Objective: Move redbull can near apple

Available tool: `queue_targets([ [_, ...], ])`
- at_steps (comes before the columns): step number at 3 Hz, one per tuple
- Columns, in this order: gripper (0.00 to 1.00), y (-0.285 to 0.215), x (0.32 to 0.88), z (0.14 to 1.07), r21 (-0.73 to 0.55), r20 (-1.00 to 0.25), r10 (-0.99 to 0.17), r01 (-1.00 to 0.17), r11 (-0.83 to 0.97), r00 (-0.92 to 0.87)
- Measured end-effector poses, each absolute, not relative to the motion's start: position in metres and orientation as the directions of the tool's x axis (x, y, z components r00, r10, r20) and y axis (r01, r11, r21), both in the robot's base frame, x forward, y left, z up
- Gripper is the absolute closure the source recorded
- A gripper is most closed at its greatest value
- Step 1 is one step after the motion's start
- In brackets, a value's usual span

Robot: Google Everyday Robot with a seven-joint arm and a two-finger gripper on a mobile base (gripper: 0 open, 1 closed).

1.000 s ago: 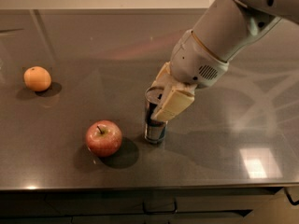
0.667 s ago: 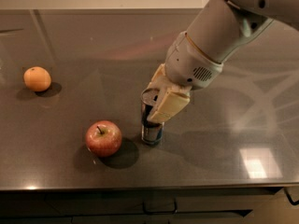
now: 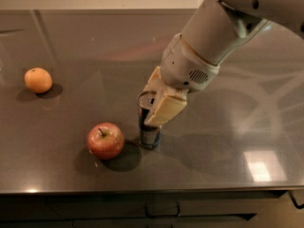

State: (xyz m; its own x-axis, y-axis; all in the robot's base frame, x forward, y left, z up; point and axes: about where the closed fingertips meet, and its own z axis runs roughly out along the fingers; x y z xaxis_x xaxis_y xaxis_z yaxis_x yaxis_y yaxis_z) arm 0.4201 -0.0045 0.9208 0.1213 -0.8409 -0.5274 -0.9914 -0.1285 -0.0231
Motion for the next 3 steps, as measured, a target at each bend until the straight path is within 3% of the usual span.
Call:
queue_targets([
  [1,0.15,-0.0003,0.4183,0.9217,-0.024,-0.527,-0.839,-0.989,-0.144,0.135],
  [2,0.0,0.0007,0.4179,0.922,-0.027,-0.526,-0.839,-0.989,-0.144,0.137],
  [3,0.0,0.0008,0.4179,0.922,-0.027,-0.526,-0.839,-0.989,-0.144,0.137],
])
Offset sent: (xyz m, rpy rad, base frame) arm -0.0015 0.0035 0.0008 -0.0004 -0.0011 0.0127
